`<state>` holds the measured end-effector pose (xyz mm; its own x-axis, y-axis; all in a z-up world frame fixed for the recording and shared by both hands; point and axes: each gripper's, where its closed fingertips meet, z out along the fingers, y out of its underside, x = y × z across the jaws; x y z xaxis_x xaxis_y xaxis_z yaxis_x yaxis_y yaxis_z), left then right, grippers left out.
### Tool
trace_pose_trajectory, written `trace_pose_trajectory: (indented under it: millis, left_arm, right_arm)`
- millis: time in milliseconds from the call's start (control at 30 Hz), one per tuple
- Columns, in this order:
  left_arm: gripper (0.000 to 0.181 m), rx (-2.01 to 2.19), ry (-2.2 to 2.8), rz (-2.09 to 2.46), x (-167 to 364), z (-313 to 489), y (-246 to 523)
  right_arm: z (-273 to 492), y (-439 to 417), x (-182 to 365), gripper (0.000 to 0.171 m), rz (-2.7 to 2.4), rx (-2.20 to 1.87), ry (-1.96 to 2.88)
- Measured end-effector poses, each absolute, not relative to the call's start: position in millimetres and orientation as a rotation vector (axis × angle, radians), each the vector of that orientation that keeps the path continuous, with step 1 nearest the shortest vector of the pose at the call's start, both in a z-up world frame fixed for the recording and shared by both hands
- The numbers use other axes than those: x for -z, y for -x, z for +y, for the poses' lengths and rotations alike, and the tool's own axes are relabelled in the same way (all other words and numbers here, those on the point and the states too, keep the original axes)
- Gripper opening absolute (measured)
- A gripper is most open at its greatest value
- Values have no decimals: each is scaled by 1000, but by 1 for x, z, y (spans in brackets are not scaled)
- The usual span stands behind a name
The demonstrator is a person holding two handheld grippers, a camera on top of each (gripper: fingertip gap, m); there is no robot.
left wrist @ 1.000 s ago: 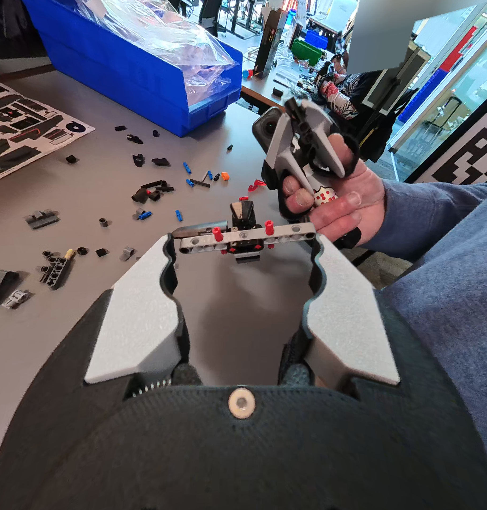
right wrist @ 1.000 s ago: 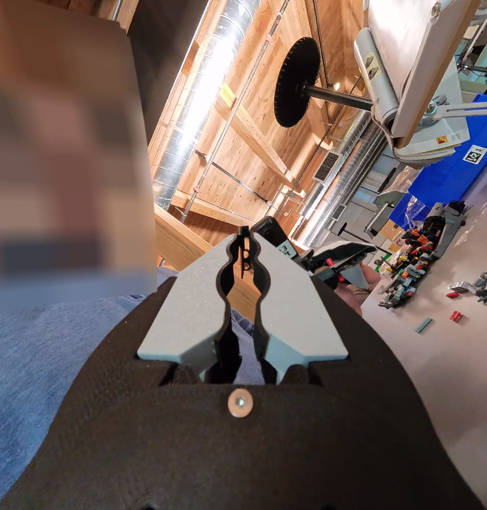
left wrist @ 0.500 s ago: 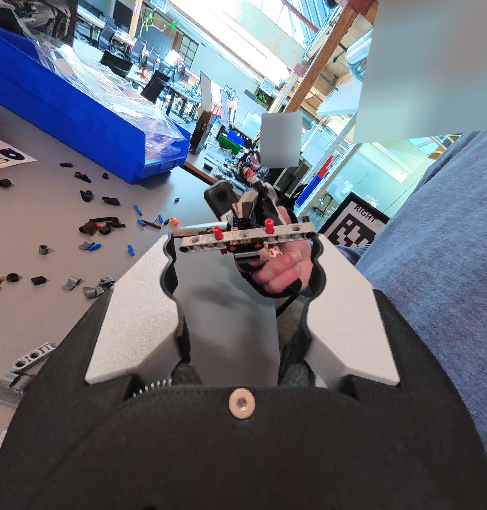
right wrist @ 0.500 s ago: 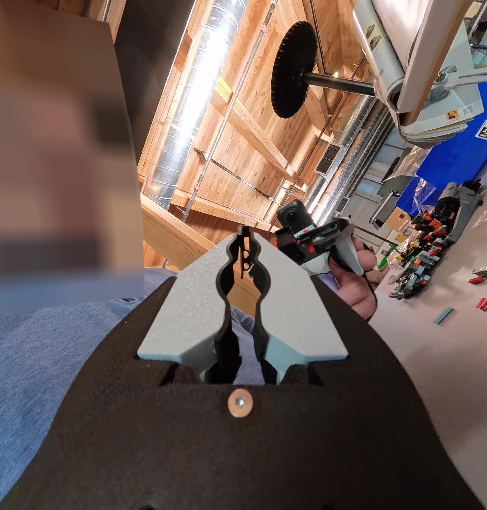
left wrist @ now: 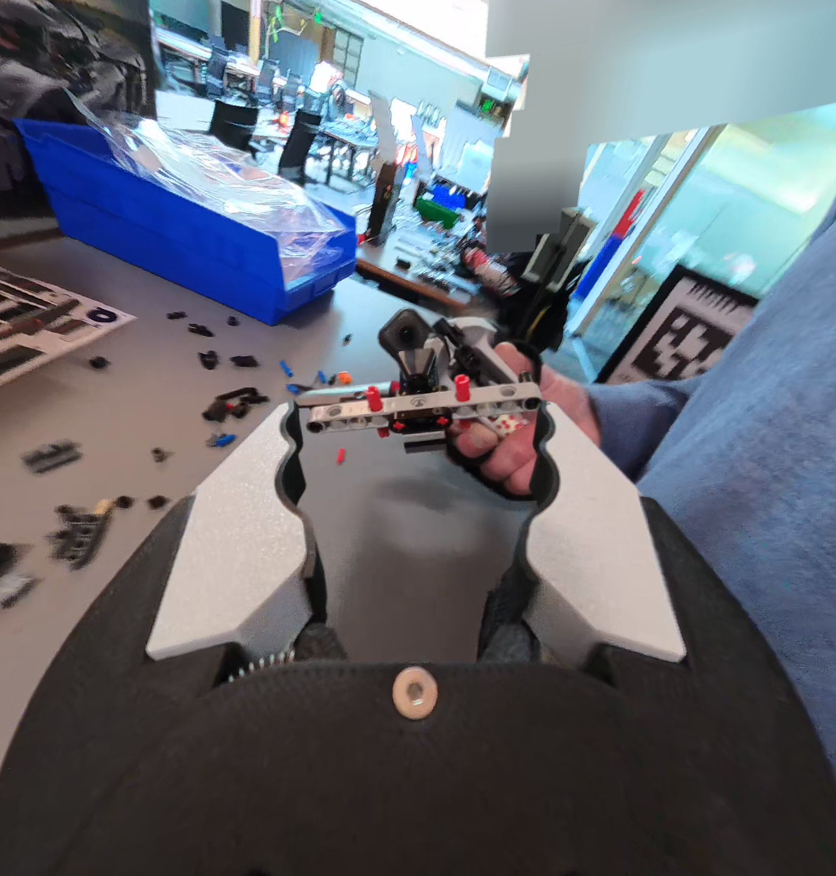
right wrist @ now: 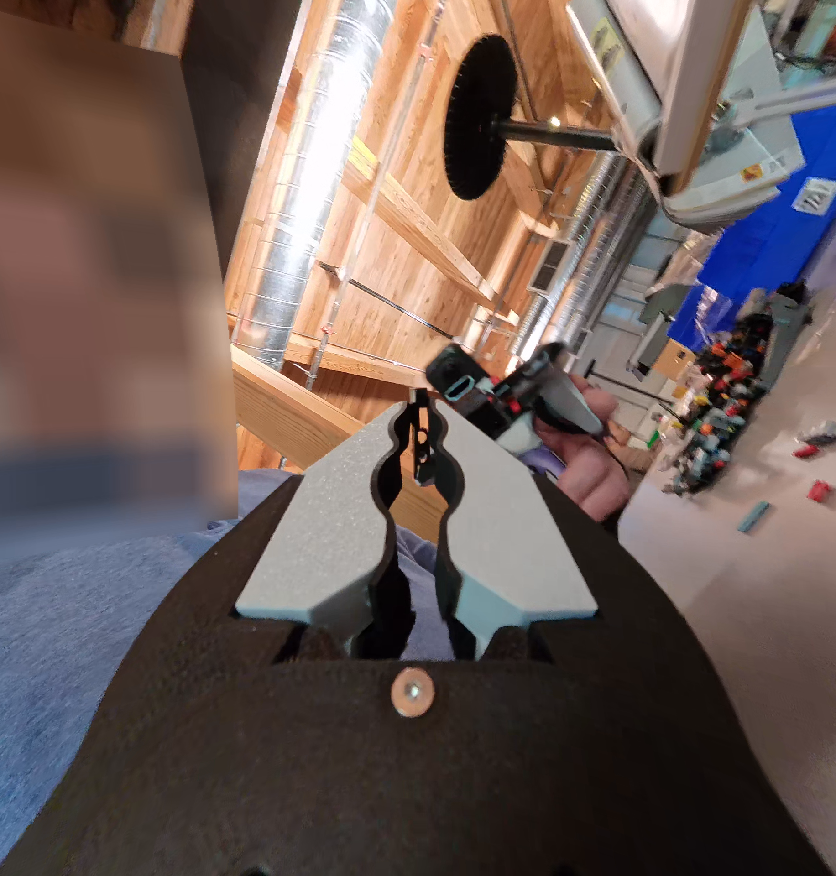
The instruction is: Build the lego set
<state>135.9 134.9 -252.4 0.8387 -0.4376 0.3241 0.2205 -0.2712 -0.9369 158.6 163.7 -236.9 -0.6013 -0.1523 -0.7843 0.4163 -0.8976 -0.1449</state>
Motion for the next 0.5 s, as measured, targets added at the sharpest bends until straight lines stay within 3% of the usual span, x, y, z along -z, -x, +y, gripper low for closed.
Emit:
trace_pose_trajectory:
  millis: [233, 500]
  left_arm:
    - [97, 74, 1887, 479, 266, 140, -131]
    - [96, -66, 1913, 542, 275, 140, -127]
  right_arm:
    - [145, -149, 256, 2, 504, 2328, -1337]
    - [136, -141, 268, 3, 586, 2213, -1444]
